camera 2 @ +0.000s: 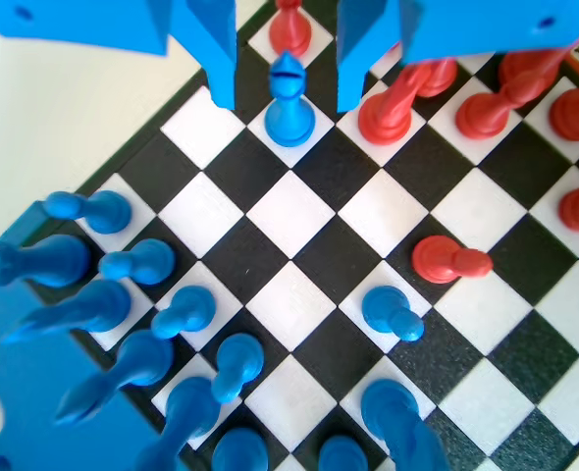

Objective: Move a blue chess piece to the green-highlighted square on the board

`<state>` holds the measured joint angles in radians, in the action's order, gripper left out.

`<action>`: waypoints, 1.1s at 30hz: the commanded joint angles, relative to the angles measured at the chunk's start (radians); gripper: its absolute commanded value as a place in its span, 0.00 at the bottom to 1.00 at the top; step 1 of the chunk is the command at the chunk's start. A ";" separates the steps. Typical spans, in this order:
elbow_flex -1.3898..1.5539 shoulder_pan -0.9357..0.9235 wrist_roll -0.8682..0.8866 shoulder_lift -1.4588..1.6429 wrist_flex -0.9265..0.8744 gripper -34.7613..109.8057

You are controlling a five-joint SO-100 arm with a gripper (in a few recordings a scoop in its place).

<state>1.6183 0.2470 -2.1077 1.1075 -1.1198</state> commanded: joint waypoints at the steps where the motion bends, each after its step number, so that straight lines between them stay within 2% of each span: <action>1: 0.011 0.029 0.005 0.101 0.017 0.34; 17: 0.023 0.026 -0.020 0.101 0.021 0.25; 27: -0.026 0.038 -0.018 0.133 -0.097 0.25; 33: 0.020 0.086 0.018 0.183 -0.080 0.25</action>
<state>1.6444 0.2976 -2.1016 1.1674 -1.1996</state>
